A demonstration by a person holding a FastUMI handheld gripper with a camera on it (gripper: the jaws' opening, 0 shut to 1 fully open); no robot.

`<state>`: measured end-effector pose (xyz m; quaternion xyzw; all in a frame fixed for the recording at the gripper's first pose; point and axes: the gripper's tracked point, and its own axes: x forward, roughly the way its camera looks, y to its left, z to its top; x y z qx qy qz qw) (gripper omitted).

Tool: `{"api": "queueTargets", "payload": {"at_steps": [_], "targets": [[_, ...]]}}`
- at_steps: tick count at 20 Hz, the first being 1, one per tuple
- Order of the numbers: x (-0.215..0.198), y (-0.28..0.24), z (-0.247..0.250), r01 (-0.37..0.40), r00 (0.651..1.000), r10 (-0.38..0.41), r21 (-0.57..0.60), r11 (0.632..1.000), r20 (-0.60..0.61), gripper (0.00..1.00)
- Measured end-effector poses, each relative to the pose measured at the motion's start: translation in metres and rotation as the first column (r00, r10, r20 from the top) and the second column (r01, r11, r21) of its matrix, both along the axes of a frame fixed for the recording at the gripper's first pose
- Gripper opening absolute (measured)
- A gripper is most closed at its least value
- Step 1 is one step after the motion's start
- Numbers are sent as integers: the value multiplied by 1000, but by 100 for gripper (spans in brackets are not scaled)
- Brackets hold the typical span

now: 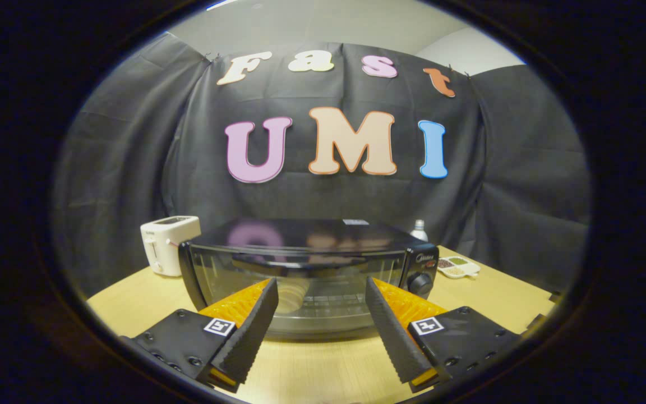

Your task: Open the toaster oven, put the food inside, and close the toaster oven door.

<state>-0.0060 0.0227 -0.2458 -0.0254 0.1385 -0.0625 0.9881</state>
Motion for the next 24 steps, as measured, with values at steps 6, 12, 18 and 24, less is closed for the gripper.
{"api": "queueTargets", "payload": {"at_steps": [6, 12, 18, 24], "targets": [[-3, -12, 103, -31, 992, 34, -23, 999, 120, 98], [-7, -39, 203, -13, 971, 32, -79, 997, 235, 98], [-26, -70, 295, 42, 929, 0, -107, 993, 369, 97], [-39, -91, 309, 47, 930, -6, -102, 994, 367, 97]]}}
